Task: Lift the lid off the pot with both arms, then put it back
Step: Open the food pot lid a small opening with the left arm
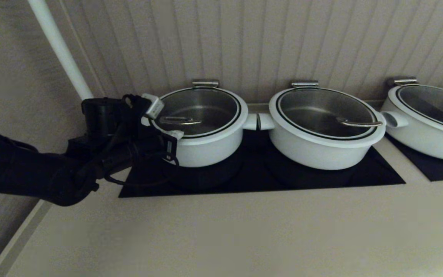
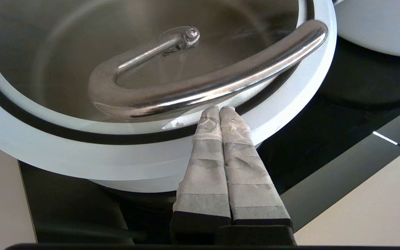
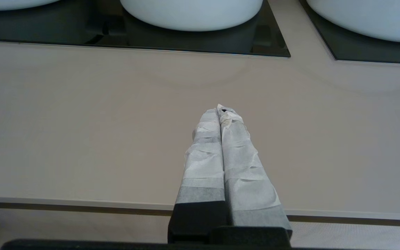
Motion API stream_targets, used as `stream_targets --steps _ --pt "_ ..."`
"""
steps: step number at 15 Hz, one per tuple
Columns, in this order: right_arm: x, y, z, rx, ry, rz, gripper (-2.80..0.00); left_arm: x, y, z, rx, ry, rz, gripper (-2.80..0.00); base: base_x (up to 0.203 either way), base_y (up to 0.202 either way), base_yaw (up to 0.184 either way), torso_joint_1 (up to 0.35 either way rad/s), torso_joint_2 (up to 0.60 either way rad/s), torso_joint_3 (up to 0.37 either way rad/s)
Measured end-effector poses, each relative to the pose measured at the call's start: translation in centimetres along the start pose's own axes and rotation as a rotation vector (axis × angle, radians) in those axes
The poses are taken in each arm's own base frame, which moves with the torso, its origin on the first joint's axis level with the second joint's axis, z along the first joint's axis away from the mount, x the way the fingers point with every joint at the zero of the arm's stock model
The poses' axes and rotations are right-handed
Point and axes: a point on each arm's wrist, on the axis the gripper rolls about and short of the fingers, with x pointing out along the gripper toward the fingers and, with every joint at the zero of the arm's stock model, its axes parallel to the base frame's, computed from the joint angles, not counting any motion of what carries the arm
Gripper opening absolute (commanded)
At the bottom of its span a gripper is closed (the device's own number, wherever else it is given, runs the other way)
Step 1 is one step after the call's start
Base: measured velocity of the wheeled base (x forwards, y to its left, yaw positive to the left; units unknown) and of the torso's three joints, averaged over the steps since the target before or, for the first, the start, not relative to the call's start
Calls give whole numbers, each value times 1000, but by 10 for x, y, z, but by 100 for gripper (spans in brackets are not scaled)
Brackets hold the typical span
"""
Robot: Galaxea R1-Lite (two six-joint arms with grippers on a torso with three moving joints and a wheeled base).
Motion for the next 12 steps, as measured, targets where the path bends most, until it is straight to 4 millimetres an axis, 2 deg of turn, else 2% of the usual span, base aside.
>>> stream_targets --steps 12 --pt "0 0 0 0 0 1 -280 8 8 12 14 -99 41 -280 0 0 0 0 0 0"
